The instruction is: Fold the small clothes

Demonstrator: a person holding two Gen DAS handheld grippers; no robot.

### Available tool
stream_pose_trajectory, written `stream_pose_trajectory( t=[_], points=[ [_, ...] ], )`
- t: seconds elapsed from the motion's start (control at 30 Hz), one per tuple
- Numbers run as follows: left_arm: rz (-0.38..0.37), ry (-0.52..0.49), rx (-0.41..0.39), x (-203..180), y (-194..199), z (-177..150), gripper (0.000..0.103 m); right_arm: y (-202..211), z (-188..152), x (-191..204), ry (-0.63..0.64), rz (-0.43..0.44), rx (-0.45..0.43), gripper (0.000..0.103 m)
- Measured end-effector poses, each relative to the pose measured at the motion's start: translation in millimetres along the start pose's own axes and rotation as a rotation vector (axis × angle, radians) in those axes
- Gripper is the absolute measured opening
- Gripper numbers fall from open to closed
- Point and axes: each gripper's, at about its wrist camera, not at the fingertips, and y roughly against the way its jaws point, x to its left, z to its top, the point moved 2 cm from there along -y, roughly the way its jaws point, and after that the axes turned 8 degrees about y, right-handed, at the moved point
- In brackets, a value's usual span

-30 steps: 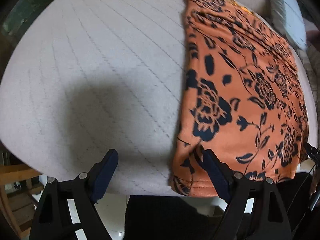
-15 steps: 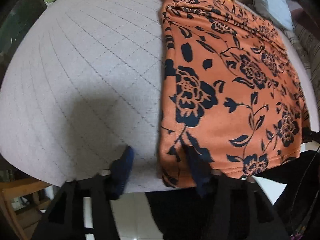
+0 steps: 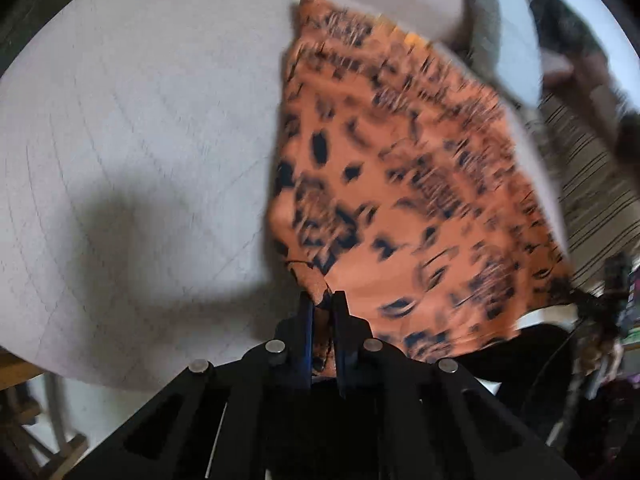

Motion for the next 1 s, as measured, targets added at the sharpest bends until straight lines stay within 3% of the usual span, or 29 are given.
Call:
stream_pose_trajectory(
  t=[0.23,0.43,0.53,0.77,0.87,0.93,1.0],
  points=[
    [-0.126,0.029,-0.069,-11.1,44.6,67.5,0.008,51.5,47.9,7.5,-0.042,0.213,-0.191,0.009],
    [-0.175,0.054,-0.092,-22.9,44.3,163.3,0.009,52.2,135.6,-8.7,-0.119,0.26,-0.309,0.009],
    [-0.178,0.087,-0.088,-18.4,37.7,216.9,0.009,36.9,187.5,-26.9,-0.164,0.251,-0.325,0.009],
    [-0.095,0.144,-0.08,-24.4,-46.8,344.4,0.009,-50.8,306.3,-86.2,-0.331,0.183,-0.359,0.009],
    [-0.016,0.158,-0.098,-20.7,-83.9,370.8,0.009,-91.7,331.1,-115.6,-0.43,0.188,-0.352,0.013],
    [0.033,0.193,-0.156,-12.8,-95.3,379.6,0.011,-117.9,338.3,-140.8,-0.505,0.205,-0.339,0.013],
    [-0.006,0.269,-0.26,-0.1,-85.4,377.7,0.017,-131.3,338.2,-159.2,-0.556,0.244,-0.344,0.013]
  ],
)
